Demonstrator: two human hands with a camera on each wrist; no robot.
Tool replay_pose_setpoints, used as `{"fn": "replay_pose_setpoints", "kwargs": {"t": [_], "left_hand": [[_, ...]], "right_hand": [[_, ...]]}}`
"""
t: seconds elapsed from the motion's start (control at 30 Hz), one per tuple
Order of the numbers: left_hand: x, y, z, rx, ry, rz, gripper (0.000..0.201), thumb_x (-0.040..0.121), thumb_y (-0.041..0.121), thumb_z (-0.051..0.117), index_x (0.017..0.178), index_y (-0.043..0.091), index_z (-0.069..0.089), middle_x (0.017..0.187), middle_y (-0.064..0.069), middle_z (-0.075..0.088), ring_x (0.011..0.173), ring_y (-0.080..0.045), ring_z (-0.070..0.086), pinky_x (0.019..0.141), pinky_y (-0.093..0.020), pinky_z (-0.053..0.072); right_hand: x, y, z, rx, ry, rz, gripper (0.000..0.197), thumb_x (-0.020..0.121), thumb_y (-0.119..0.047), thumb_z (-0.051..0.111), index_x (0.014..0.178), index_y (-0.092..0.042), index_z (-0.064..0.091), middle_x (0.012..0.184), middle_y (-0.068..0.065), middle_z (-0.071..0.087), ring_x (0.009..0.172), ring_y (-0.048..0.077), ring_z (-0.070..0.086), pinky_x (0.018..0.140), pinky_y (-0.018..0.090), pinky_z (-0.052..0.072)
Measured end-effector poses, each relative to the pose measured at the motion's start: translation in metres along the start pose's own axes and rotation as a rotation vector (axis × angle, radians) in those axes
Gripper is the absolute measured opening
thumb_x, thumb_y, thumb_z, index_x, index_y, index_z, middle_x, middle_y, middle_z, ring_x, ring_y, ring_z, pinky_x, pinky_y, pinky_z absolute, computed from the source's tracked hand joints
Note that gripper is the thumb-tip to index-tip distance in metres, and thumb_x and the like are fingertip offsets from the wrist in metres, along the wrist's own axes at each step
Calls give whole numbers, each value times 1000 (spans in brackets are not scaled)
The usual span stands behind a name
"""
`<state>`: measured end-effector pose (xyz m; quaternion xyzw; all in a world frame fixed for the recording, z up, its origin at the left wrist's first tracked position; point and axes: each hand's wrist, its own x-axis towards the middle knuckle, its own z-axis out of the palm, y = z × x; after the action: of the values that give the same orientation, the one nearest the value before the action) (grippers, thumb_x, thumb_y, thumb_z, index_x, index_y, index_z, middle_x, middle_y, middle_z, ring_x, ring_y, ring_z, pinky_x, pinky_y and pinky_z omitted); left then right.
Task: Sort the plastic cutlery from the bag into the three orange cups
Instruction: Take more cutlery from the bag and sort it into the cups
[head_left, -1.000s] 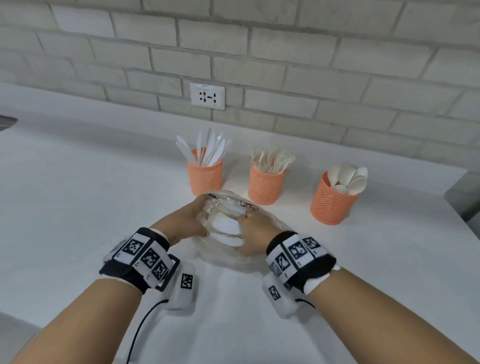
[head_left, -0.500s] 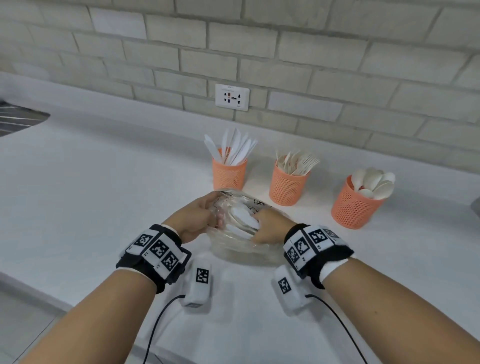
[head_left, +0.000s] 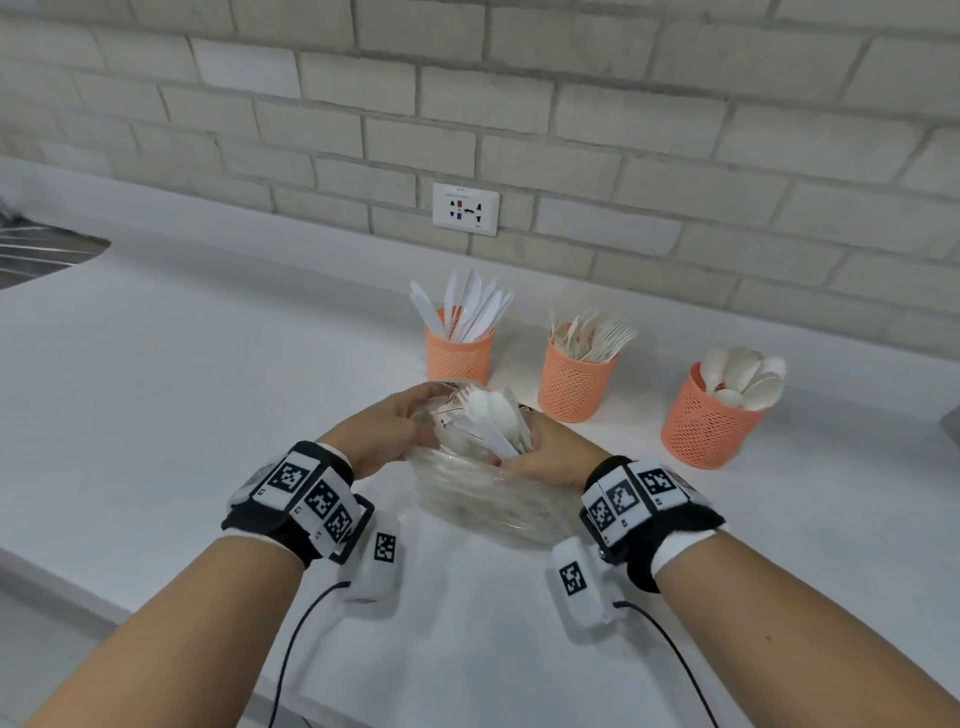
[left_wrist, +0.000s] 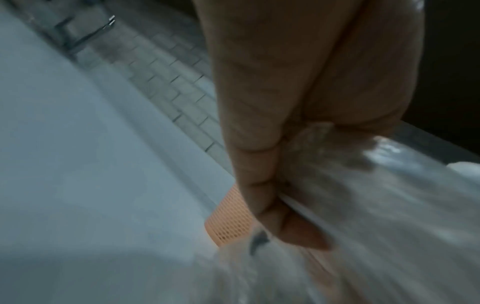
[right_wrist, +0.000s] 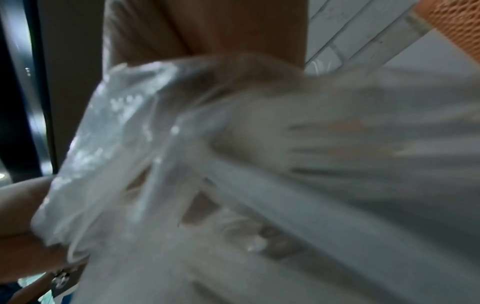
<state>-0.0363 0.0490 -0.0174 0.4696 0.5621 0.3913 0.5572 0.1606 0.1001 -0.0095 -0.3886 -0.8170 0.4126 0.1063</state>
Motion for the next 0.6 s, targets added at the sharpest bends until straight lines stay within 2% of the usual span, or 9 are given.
{"fn": "replay_pose_setpoints", "kwargs": {"t": [0.03, 0.1, 0.17, 0.27, 0.33, 0.4, 0.47, 0.53, 0.6], "left_hand": [[-1, -1, -1, 14, -25, -9, 51, 89, -6, 48, 131, 23, 44, 93, -3, 59, 81, -14, 59, 72, -21, 52], [-3, -1, 0, -22, -72, 2, 50, 89, -2, 53, 133, 21, 44, 107, -9, 57, 92, -20, 57, 83, -28, 49], [-1, -1, 3, -98, -91, 26, 60, 75, -5, 58, 129, 18, 48, 106, -11, 55, 87, -21, 56, 80, -28, 48], [1, 1, 7, -267, -95, 53, 55, 62, -8, 52, 113, 14, 56, 89, -8, 64, 72, -16, 61, 66, -24, 53], [3, -2, 4, -303, -107, 54, 56, 63, -8, 53, 114, 14, 57, 99, -13, 59, 85, -21, 58, 69, -25, 54], [3, -3, 0, -253, -106, 36, 62, 63, -5, 53, 122, 14, 53, 109, -13, 50, 98, -25, 52, 72, -25, 54], [1, 0, -1, -165, -87, 26, 60, 63, -1, 53, 119, 18, 54, 107, -12, 51, 96, -21, 53, 70, -21, 53], [-3, 4, 1, -98, -87, 70, 56, 63, 1, 53, 115, 22, 56, 105, -9, 54, 93, -17, 54, 69, -19, 52], [-3, 8, 5, -96, -136, 119, 57, 65, -3, 55, 117, 21, 55, 104, -6, 60, 94, -17, 57, 71, -21, 51]], "right_hand": [[-1, 2, -3, 20, -6, -1, 32, 80, -8, 67, 110, -13, 58, 97, 3, 65, 93, 18, 60, 89, 34, 47], [-1, 5, -1, -94, -71, 27, 44, 83, -14, 66, 125, -10, 52, 118, 6, 61, 110, 20, 56, 99, 32, 42], [2, 7, 9, -295, -115, 62, 52, 84, -16, 64, 132, -7, 46, 133, 10, 54, 122, 25, 50, 103, 30, 39], [5, 10, 17, -284, -58, 63, 50, 80, -21, 66, 128, -13, 52, 127, 7, 60, 116, 26, 54, 101, 36, 43], [5, 9, 12, -236, -54, 53, 46, 79, -21, 67, 123, -12, 57, 122, 7, 63, 113, 26, 56, 100, 38, 44], [2, 9, 2, -132, -62, 41, 40, 79, -18, 68, 117, -12, 59, 113, 3, 64, 106, 23, 59, 97, 34, 45], [-3, 5, -7, 16, -80, 71, 47, 78, -20, 71, 122, -18, 55, 110, -1, 62, 103, 18, 58, 93, 29, 43], [-4, 5, -11, 101, -122, 115, 51, 75, -24, 72, 121, -21, 52, 114, 1, 62, 107, 20, 58, 98, 33, 43], [-5, 4, -10, 128, -225, 142, 54, 79, -20, 69, 129, -16, 49, 127, 10, 59, 117, 25, 54, 106, 42, 40]]}}
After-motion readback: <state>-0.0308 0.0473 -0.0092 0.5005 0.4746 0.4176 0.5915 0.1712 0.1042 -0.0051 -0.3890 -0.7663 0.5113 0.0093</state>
